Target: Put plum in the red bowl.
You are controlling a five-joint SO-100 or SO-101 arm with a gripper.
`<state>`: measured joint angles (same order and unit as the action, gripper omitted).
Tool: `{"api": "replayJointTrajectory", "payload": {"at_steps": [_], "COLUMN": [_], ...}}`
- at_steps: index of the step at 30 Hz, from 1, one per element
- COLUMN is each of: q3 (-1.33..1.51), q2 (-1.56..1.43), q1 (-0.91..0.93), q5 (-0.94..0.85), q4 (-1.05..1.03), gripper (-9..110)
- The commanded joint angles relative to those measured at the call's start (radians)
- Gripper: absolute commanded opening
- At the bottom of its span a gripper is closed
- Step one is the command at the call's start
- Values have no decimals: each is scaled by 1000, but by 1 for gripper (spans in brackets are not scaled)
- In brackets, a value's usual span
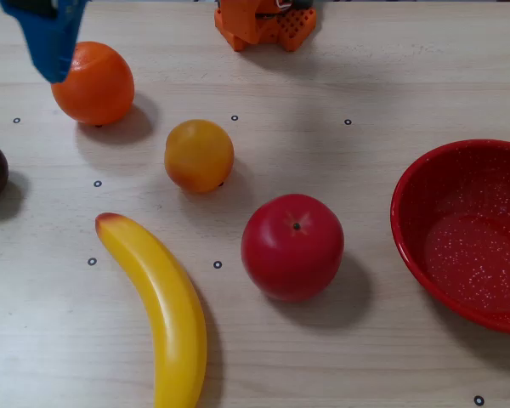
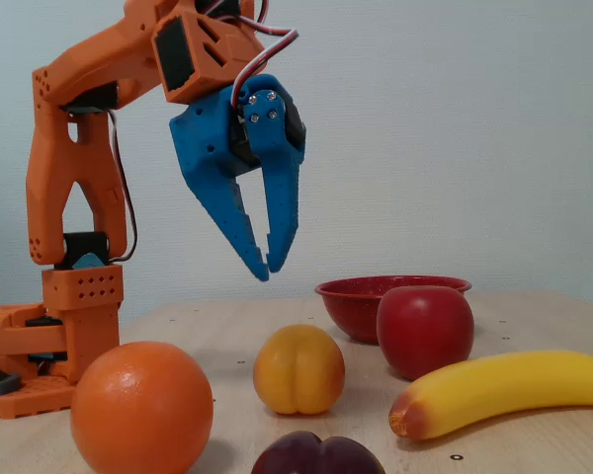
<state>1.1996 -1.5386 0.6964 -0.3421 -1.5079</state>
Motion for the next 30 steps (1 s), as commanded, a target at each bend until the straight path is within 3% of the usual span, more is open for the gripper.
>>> {"api": "replayJointTrajectory", "payload": {"at_steps": [1,13,30], "q3": [-160,-446,-670], "q2": [0,236,468], "q1": [38,126,288], "q5": [-21,-117,-434], "q4": [-41,-110,-74], "gripper": [0,0,0]}}
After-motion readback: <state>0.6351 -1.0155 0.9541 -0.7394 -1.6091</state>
